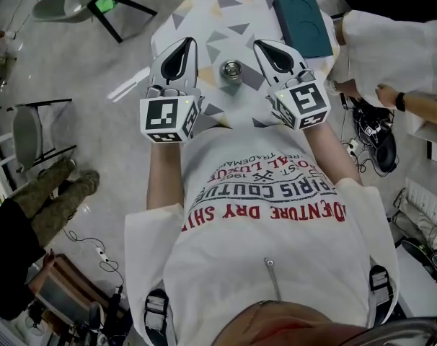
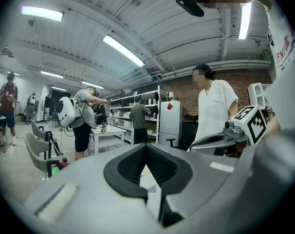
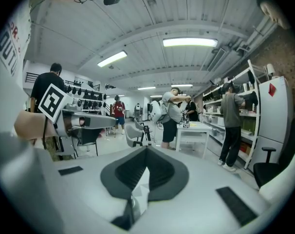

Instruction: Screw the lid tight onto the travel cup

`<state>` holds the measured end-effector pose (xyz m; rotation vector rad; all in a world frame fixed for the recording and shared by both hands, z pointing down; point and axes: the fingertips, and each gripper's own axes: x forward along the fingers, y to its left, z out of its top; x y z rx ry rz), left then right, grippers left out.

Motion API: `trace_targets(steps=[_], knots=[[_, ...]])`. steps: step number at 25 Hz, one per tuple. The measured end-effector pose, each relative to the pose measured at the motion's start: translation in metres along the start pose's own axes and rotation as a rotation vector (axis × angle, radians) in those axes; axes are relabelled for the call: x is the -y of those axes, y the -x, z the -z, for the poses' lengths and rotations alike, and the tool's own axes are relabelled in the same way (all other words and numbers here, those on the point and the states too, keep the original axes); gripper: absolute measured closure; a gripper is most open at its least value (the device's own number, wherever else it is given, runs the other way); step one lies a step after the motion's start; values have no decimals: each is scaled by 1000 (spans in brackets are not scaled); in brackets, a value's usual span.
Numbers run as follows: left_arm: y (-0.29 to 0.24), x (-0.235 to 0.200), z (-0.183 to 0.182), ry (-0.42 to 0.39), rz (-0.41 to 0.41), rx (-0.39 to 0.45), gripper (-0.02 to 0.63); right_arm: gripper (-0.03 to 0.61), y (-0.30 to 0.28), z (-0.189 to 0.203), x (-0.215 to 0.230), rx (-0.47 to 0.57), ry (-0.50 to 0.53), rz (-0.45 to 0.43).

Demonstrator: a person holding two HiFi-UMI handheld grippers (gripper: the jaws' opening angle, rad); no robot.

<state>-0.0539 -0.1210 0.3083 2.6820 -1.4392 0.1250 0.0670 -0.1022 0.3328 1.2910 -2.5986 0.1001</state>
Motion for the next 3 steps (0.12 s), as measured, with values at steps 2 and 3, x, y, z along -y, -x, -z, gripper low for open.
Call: trace_targets(steps=[2, 3], knots=[[1, -1, 2, 4, -1, -1, 601, 569, 0, 1, -1, 0, 2, 1], [2, -1, 2, 5, -1, -1, 601, 569, 0, 1, -2, 0, 2, 1]])
